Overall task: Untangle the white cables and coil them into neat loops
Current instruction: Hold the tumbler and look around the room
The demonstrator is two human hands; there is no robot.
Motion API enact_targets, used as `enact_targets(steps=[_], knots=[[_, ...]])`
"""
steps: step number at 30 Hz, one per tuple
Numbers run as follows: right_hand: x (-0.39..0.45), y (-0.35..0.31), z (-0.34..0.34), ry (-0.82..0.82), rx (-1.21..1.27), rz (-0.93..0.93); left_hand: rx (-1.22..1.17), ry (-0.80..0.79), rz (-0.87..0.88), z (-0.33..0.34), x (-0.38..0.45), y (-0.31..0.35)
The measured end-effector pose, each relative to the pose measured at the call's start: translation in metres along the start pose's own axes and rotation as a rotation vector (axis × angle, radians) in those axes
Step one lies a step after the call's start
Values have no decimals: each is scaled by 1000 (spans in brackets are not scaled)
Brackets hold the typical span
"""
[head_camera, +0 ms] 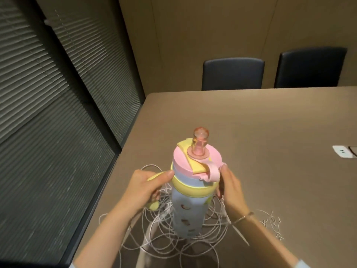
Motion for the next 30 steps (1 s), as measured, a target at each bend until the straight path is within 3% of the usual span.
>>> enact_targets(steps=[4,12,23,30], knots=[[-25,-28,-17,87,179,-13,-156,-106,-49,29,-18,-2],[-59,-56,-80,376,22,-70,-155,-226,-56,81,-50,10],[-118,-85,-163,366,-7,13,-83,-253,-9,149,-126,46],[-184,-127,-254,392,-54,13,-51,-224,33,225,-209,71]])
Point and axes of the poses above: each hand's wrist, its own x-axis towards the middle knuckle, its own z-axis out of the palm, y = z × x, the point moved 9 cm from there along x, towards the middle knuckle, and after that the axes turned 6 degrees about x, right-handed, at the moved point
